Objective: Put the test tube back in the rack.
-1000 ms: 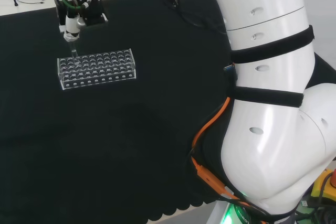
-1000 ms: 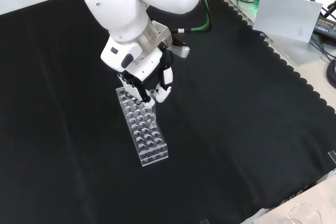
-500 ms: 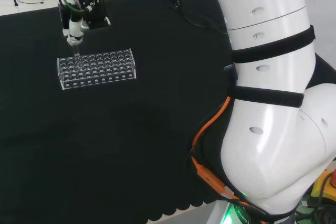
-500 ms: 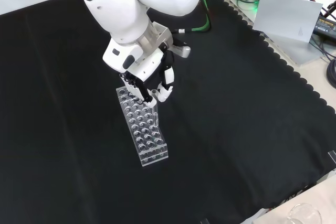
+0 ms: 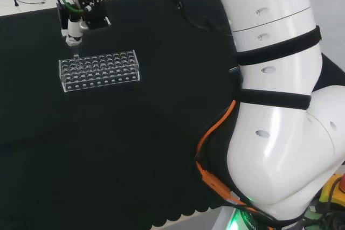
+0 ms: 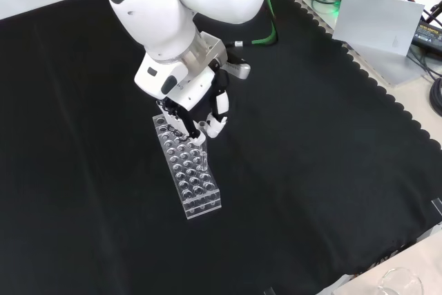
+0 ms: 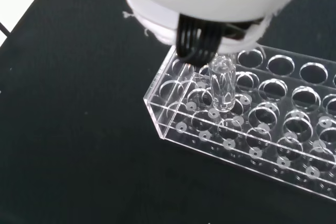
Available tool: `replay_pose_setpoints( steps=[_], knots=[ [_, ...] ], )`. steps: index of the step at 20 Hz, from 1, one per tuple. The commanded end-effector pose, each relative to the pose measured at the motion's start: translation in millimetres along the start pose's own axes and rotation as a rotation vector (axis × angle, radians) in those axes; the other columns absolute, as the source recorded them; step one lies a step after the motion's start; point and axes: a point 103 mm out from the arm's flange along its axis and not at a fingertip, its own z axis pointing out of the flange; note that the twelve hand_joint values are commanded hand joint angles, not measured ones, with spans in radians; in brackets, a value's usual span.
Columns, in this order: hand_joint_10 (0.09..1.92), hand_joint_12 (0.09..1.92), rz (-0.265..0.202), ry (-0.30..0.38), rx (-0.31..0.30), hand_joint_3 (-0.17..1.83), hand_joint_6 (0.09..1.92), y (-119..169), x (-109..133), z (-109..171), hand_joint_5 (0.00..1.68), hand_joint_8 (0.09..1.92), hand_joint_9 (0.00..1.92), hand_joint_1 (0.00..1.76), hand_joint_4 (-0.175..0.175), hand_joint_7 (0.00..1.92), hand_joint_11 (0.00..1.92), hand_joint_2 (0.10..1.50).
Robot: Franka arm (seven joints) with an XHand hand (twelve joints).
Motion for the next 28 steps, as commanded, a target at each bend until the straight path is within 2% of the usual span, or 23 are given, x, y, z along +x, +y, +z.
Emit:
replay_pose_setpoints(
  steps=[1, 12, 28],
  knots=[
    [0.73, 1.10, -0.005, 0.000, 0.003, 0.68, 0.09, 0.6, 0.4, 2.2, 1.42, 0.66, 1.28, 1.44, -0.175, 1.43, 1.43, 0.60],
    [0.73, 1.10, 0.000, -0.005, 0.009, 0.68, 0.09, -2.8, -7.2, 4.4, 1.42, 0.66, 1.28, 1.44, -0.175, 1.43, 1.43, 0.60],
    [0.73, 1.10, -0.013, -0.008, 0.017, 0.67, 0.09, 3.7, -1.1, 6.7, 1.43, 0.66, 1.28, 1.44, -0.175, 1.42, 1.43, 0.61]
  ],
)
